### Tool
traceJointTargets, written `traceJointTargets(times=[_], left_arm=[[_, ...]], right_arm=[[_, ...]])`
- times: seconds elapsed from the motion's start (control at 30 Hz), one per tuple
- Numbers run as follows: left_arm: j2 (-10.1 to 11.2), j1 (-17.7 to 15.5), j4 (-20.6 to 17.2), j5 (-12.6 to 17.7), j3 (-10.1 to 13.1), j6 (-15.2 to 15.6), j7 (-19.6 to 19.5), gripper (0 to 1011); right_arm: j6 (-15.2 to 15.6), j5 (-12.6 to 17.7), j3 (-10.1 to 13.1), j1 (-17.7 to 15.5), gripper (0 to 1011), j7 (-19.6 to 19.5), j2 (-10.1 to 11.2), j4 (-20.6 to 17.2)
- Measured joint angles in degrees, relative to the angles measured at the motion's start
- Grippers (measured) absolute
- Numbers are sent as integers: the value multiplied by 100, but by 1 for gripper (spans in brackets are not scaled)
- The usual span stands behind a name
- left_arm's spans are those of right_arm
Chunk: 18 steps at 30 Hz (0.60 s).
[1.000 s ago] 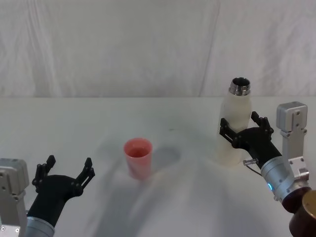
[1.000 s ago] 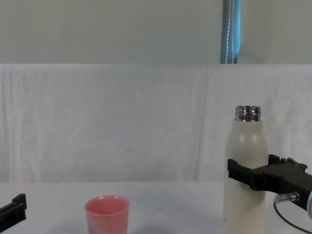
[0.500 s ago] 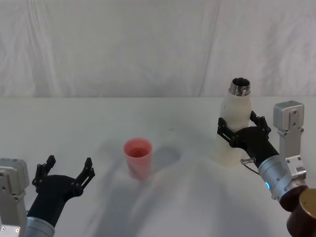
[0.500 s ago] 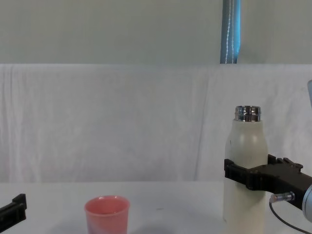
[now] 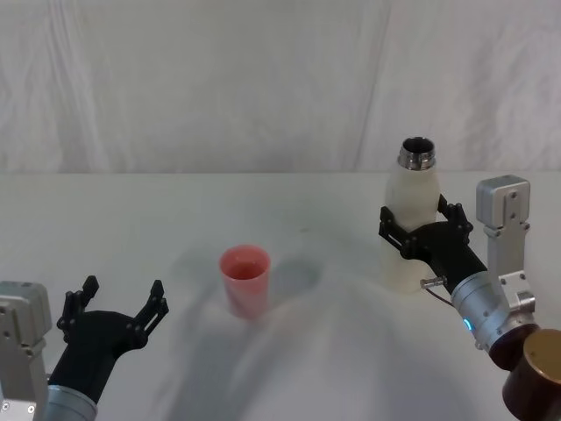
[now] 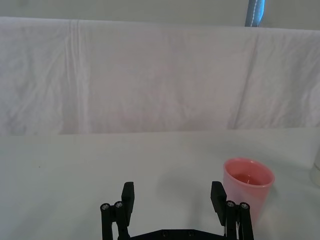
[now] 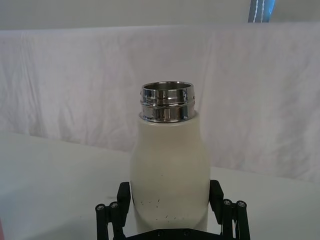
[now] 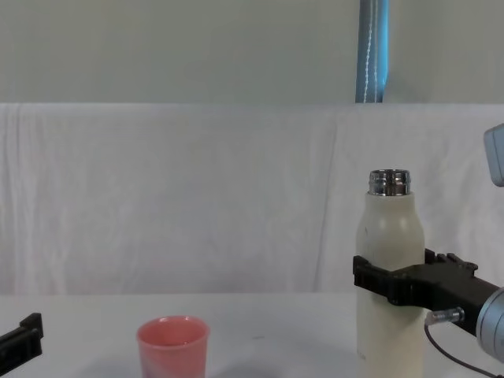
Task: Grasp the thermos with one hand and pour water into the cup lid.
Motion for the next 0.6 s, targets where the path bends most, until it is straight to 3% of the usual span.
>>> traceJointTargets(times=[0.6], left_arm=[[0, 0, 0, 0, 0, 0, 0, 1001]], right_arm=[[-13, 0, 4, 123, 1000, -57, -89, 228]])
